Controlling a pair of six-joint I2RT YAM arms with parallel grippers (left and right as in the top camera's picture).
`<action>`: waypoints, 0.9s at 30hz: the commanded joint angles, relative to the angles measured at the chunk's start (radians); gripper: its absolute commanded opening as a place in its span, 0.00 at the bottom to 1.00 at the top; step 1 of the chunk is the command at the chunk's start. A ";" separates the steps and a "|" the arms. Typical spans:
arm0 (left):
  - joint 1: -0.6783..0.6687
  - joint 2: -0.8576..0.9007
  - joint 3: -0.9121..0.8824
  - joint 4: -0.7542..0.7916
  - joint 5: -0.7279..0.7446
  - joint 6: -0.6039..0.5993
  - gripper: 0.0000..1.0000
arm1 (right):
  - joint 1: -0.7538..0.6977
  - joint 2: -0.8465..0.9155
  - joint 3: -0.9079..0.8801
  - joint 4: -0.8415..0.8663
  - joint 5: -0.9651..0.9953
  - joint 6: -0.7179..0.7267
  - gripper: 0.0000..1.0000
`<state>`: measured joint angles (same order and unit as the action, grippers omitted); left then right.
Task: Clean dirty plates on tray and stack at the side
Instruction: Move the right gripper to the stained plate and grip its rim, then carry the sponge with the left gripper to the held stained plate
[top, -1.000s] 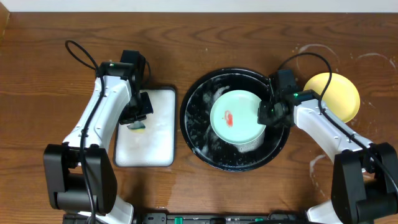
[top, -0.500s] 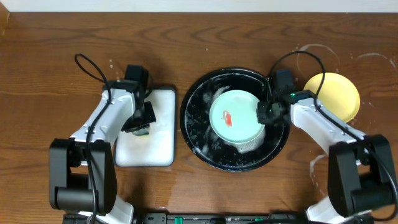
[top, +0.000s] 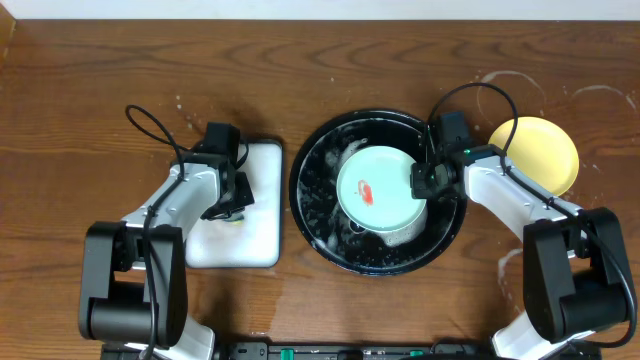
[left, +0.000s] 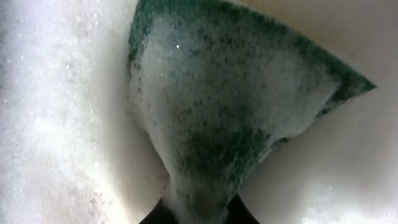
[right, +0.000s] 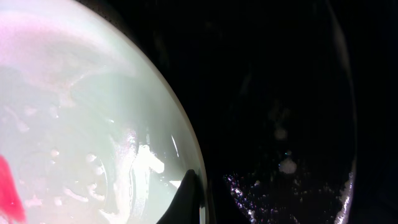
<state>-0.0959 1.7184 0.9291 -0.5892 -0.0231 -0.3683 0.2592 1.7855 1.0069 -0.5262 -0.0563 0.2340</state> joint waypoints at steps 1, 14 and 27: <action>0.002 -0.002 0.046 -0.085 0.043 0.004 0.08 | 0.002 0.032 -0.010 -0.010 0.026 -0.011 0.01; -0.002 -0.042 0.238 -0.304 0.094 0.012 0.08 | 0.002 0.032 -0.010 -0.011 0.026 -0.011 0.01; -0.002 0.070 0.047 -0.062 0.095 0.009 0.08 | 0.002 0.032 -0.010 -0.008 0.026 -0.003 0.01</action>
<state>-0.0956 1.7645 0.9878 -0.6518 0.0727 -0.3653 0.2592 1.7859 1.0088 -0.5289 -0.0563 0.2337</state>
